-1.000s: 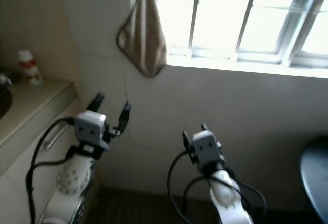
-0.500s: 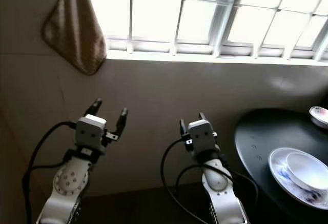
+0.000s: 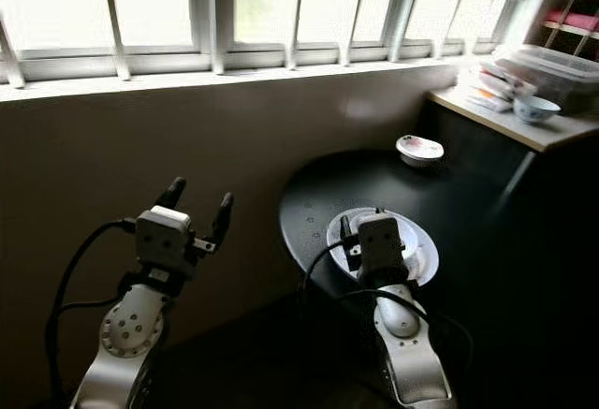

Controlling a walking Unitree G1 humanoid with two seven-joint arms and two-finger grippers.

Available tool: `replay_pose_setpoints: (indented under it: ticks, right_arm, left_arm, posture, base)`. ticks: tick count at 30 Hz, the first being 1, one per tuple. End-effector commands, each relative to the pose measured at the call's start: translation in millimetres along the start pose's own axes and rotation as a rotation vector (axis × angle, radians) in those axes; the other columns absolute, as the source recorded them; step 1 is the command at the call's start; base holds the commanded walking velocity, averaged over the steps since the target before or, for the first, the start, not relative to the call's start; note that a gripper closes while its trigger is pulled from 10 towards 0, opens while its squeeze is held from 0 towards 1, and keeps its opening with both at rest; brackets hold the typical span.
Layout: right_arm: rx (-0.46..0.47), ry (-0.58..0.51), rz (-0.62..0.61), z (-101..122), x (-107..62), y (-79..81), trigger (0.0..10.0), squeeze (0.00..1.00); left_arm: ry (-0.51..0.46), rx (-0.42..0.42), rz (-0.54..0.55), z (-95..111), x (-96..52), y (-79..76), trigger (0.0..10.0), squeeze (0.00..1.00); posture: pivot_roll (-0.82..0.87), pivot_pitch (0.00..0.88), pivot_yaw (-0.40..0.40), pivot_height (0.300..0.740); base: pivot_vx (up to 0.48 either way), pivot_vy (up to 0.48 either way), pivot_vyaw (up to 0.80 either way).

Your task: Kitchen organization

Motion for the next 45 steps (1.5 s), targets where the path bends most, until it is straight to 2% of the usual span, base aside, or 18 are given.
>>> replay_pose_setpoints:
  ticks: [1, 7, 9, 13, 16, 17, 21, 25, 32, 40, 42, 43, 44, 45]
  right_arm:
    - [0.062, 0.075, -0.068, -13.1, 1.1, -16.4, 10.0, 0.00]
    - [0.159, 0.190, -0.035, -25.4, 19.9, -20.0, 10.0, 0.00]
    - [0.234, 0.243, -0.018, -31.2, 31.2, -22.0, 10.0, 0.00]
    - [0.264, 0.267, -0.018, -34.3, 36.1, -23.7, 10.0, 0.00]
    - [0.351, 0.331, 0.016, -42.5, 46.6, -23.5, 10.0, 0.00]
    - [0.409, 0.374, 0.032, -47.4, 52.3, -23.0, 10.0, 0.00]
    - [0.523, 0.433, 0.003, -53.8, 57.9, -27.1, 10.0, 0.00]
    - [0.566, 0.461, 0.014, -57.8, 57.9, -25.2, 10.0, 0.00]
    - [0.656, 0.473, 0.111, -61.7, 58.1, -13.9, 10.0, 0.00]
    - [0.694, 0.507, 0.155, -67.2, 55.1, -5.6, 10.0, 0.00]
    - [0.756, 0.534, 0.130, -70.3, 53.4, -4.8, 10.0, 0.00]
    - [0.756, 0.534, 0.130, -70.3, 53.4, -4.8, 10.0, 0.00]
    - [0.832, 0.557, 0.092, -73.6, 51.6, -5.5, 10.0, 0.00]
    - [0.853, 0.563, 0.080, -74.9, 50.9, -6.0, 10.0, 0.00]
  left_arm:
    - [0.012, -0.011, -0.016, -2.2, 0.8, -6.5, 10.0, 0.00]
    - [0.013, -0.016, -0.020, -3.8, 1.0, -6.9, 10.0, 0.00]
    - [0.030, -0.004, -0.016, -6.0, 1.6, -6.7, 10.0, 0.00]
    - [0.032, -0.004, -0.010, -6.5, 2.2, -5.5, 10.0, 0.00]
    - [0.028, -0.006, 0.005, -6.4, 3.5, -2.6, 10.0, 0.00]
    - [0.030, -0.004, 0.007, -6.6, 3.9, -2.5, 10.0, 0.00]
    - [0.028, 0.001, 0.008, -5.7, 3.2, -1.6, 10.0, 0.00]
    - [0.030, 0.003, 0.012, -6.1, 2.9, -0.4, 10.0, 0.00]
    - [0.037, 0.000, 0.008, -8.5, 3.4, -2.8, 10.0, 0.00]
    - [0.040, 0.003, 0.008, -9.4, 3.9, -3.0, 10.0, 0.00]
    - [0.042, 0.005, 0.009, -9.6, 3.3, -2.6, 10.0, 0.00]
    - [0.042, 0.005, 0.009, -9.6, 3.3, -2.6, 10.0, 0.00]
    - [0.043, 0.006, 0.012, -9.7, 2.6, -2.1, 10.0, 0.00]
    - [0.044, 0.006, 0.013, -9.8, 2.4, -1.9, 10.0, 0.00]
  posture:
    - [0.11, 0.000, -0.066, 0.740]
    - [0.11, 0.000, -0.060, 0.740]
    - [0.11, 0.000, -0.059, 0.740]
    - [0.11, 0.000, -0.060, 0.740]
    - [0.12, 0.000, -0.063, 0.740]
    - [0.13, 0.000, -0.069, 0.740]
    - [0.14, 0.000, -0.073, 0.740]
    - [0.14, 0.000, -0.072, 0.740]
    - [0.13, 0.000, -0.067, 0.740]
    - [0.14, 0.000, -0.070, 0.740]
    - [0.14, 0.000, -0.072, 0.740]
    - [0.14, 0.000, -0.072, 0.740]
    - [0.15, 0.000, -0.072, 0.740]
    - [0.15, 0.000, -0.072, 0.740]
  base:
    - [0.000, 0.000, -0.80]
    - [0.000, 0.000, -0.27]
    - [0.000, 0.000, 0.00]
    - [0.000, 0.000, 0.00]
    - [0.000, 0.000, 0.00]
    - [0.000, 0.000, 0.00]
    - [0.000, 0.000, 0.00]
    - [0.000, 0.000, 0.00]
    - [0.000, 0.000, 0.00]
    - [0.000, 0.000, 0.00]
    - [0.000, 0.000, 0.00]
    - [0.000, 0.000, 0.00]
    - [0.000, 0.000, 0.00]
    - [0.000, 0.000, 0.00]
Point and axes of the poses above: a point about 5 cm out from each wrist's last joint towards the gripper, its own x axis pointing out of the wrist towards the gripper, its own z axis along the axis of the wrist's last joint, y = z × x, the point moved 1 cm from there along x, pointing out of the wrist towards the gripper, and after that the axes turned 10 degrees about -x, right-handed, at the moved point
